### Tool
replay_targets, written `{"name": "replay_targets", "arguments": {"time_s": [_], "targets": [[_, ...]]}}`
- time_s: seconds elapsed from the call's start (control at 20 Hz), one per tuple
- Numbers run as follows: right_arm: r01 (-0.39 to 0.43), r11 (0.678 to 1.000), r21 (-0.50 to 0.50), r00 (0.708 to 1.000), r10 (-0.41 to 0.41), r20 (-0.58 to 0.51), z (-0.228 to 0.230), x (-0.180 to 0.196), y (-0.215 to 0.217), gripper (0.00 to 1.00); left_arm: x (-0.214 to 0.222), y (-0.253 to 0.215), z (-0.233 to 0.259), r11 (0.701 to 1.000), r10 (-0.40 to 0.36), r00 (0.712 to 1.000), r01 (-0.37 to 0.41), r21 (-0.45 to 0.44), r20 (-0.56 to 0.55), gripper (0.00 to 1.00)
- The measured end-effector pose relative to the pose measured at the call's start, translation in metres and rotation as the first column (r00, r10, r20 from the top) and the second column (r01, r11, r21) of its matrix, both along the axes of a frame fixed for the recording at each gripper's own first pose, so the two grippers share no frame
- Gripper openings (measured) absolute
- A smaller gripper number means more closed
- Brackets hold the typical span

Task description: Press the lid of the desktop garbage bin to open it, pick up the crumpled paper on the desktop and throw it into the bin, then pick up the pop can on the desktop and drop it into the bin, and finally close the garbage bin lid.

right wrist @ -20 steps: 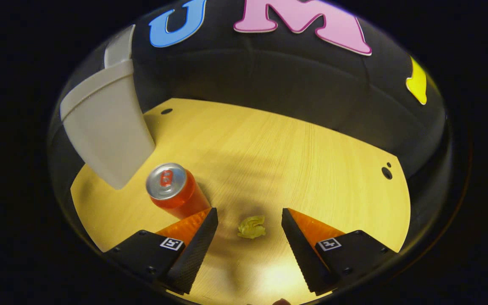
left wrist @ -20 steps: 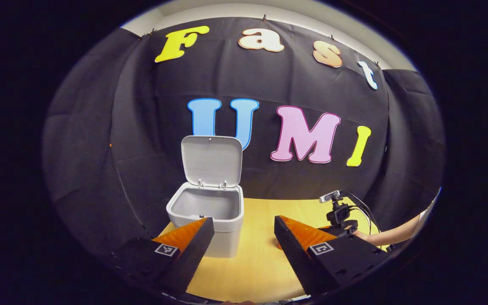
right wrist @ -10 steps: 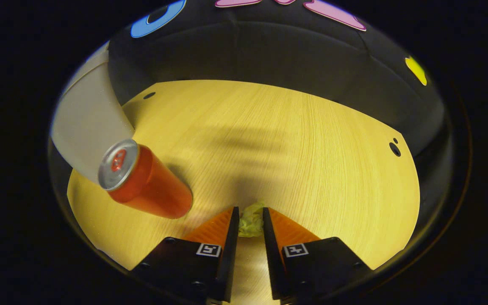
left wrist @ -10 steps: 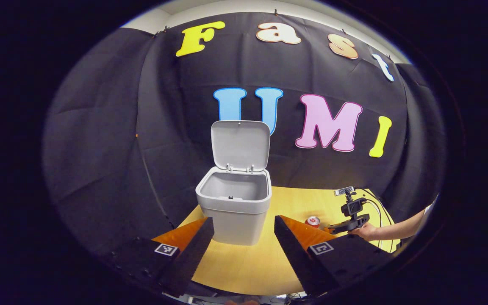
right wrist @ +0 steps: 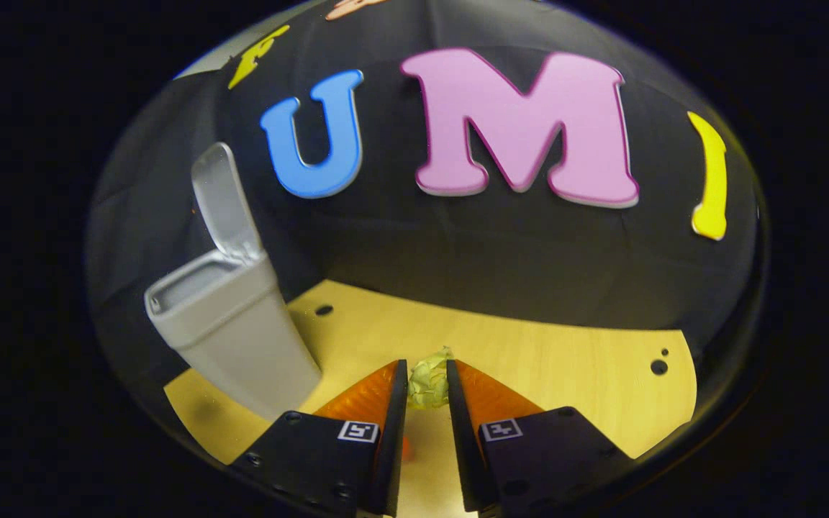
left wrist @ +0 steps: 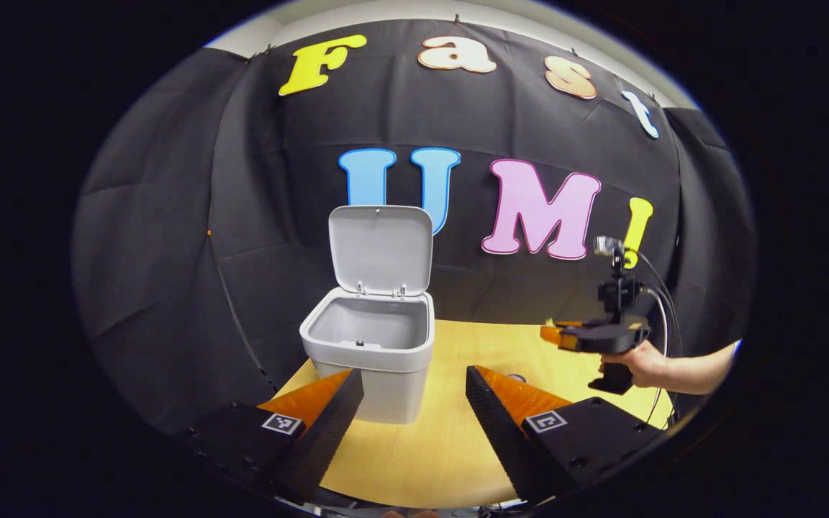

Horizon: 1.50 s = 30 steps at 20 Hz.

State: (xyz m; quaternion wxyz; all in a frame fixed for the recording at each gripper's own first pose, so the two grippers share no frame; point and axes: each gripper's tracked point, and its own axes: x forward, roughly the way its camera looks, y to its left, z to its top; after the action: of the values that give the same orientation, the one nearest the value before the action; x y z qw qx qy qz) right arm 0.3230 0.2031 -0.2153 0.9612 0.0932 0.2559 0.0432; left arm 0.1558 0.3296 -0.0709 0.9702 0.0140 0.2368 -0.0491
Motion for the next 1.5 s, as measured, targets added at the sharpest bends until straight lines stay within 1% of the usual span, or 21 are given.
{"name": "replay_targets", "arguments": {"time_s": [0.15, 0.25, 0.3, 0.35, 0.45, 0.5, 0.6, 0.65, 0.7, 0.75, 0.8, 0.9, 0.95, 1.0, 1.1, 1.15, 1.2, 1.25, 1.35, 1.45, 1.5], "targets": [[-0.067, 0.992, 0.104, 0.99, 0.053, 0.131, 0.054, 0.022, 0.044, 0.37, -0.003, 0.002, 0.0, 1.0, 0.001, 1.0, -0.001, -0.005, -0.002, 0.96], [-0.126, 0.974, 0.189, 0.97, 0.081, 0.23, 0.098, 0.028, 0.075, 0.36, -0.01, 0.009, -0.001, 1.0, 0.017, 1.0, -0.017, -0.004, -0.003, 0.96], [-0.158, 0.962, 0.222, 0.953, 0.089, 0.29, 0.119, 0.032, 0.098, 0.36, -0.013, 0.012, 0.0, 1.0, 0.027, 1.0, -0.027, -0.003, -0.004, 0.96], [-0.178, 0.957, 0.227, 0.944, 0.101, 0.313, 0.127, 0.035, 0.113, 0.36, -0.016, 0.016, 0.0, 0.999, 0.036, 0.999, -0.036, -0.003, -0.006, 0.97], [-0.235, 0.948, 0.215, 0.931, 0.156, 0.329, 0.133, 0.039, 0.154, 0.36, -0.024, 0.024, 0.001, 0.998, 0.057, 0.998, -0.057, 0.001, -0.009, 0.97], [-0.267, 0.943, 0.199, 0.924, 0.193, 0.329, 0.13, 0.039, 0.177, 0.36, -0.028, 0.028, 0.001, 0.998, 0.066, 0.998, -0.066, 0.006, -0.006, 0.96], [-0.357, 0.927, 0.114, 0.905, 0.312, 0.29, 0.107, 0.04, 0.229, 0.36, -0.033, 0.037, 0.003, 0.996, 0.087, 0.996, -0.087, 0.018, -0.004, 0.96], [-0.392, 0.917, 0.076, 0.895, 0.361, 0.263, 0.093, 0.039, 0.244, 0.36, -0.036, 0.042, 0.005, 0.995, 0.099, 0.995, -0.099, 0.02, 0.0, 0.96], [-0.41, 0.911, 0.049, 0.89, 0.388, 0.241, 0.083, 0.041, 0.253, 0.36, -0.038, 0.046, 0.007, 0.994, 0.111, 0.994, -0.111, 0.022, 0.002, 0.96], [-0.414, 0.909, 0.044, 0.891, 0.395, 0.223, 0.076, 0.045, 0.259, 0.25, -0.04, 0.051, 0.008, 0.992, 0.124, 0.992, -0.124, 0.024, 0.004, 0.96], [-0.412, 0.91, 0.055, 0.898, 0.394, 0.197, 0.068, 0.048, 0.262, 0.37, -0.043, 0.054, 0.009, 0.991, 0.134, 0.991, -0.134, 0.025, 0.007, 0.96], [-0.398, 0.914, 0.08, 0.912, 0.384, 0.147, 0.056, 0.05, 0.263, 0.37, -0.048, 0.061, 0.008, 0.988, 0.153, 0.988, -0.154, 0.024, 0.008, 0.96], [-0.398, 0.914, 0.083, 0.913, 0.385, 0.137, 0.054, 0.05, 0.265, 0.27, -0.05, 0.063, 0.006, 0.987, 0.159, 0.987, -0.159, 0.018, 0.002, 0.97], [-0.39, 0.918, 0.073, 0.916, 0.379, 0.131, 0.047, 0.051, 0.262, 0.41, -0.052, 0.064, 0.002, 0.987, 0.162, 0.987, -0.161, 0.011, -0.006, 0.97], [-0.392, 0.917, 0.067, 0.913, 0.379, 0.153, 0.052, 0.049, 0.262, 0.7, -0.049, 0.063, -0.004, 0.987, 0.158, 0.987, -0.158, -0.009, -0.018, 0.97], [-0.392, 0.918, 0.061, 0.91, 0.377, 0.169, 0.062, 0.048, 0.257, 0.85, -0.047, 0.06, -0.007, 0.989, 0.148, 0.989, -0.148, -0.017, -0.018, 0.97], [-0.391, 0.918, 0.064, 0.91, 0.375, 0.179, 0.073, 0.044, 0.25, 0.99, -0.041, 0.05, -0.014, 0.993, 0.116, 0.993, -0.116, -0.023, -0.013, 0.97], [-0.381, 0.923, 0.053, 0.912, 0.365, 0.186, 0.083, 0.041, 0.232, 0.99, -0.032, 0.034, -0.024, 0.998, 0.066, 0.998, -0.066, -0.023, -0.001, 0.97], [-0.364, 0.931, 0.006, 0.911, 0.355, 0.211, 0.098, 0.035, 0.201, 0.99, -0.018, 0.016, -0.043, 0.998, 0.045, 0.999, -0.045, -0.032, -0.015, 0.96], [-0.325, 0.945, -0.037, 0.917, 0.325, 0.23, 0.11, 0.029, 0.161, 0.99, -0.007, -0.019, -0.067, 0.996, -0.024, 0.998, 0.019, -0.088, -0.053, 0.97], [-0.291, 0.955, -0.048, 0.928, 0.295, 0.23, 0.115, 0.024, 0.135, 0.98, -0.001, -0.035, -0.075, 0.993, -0.061, 0.996, 0.055, -0.1, -0.062, 0.97]]}}
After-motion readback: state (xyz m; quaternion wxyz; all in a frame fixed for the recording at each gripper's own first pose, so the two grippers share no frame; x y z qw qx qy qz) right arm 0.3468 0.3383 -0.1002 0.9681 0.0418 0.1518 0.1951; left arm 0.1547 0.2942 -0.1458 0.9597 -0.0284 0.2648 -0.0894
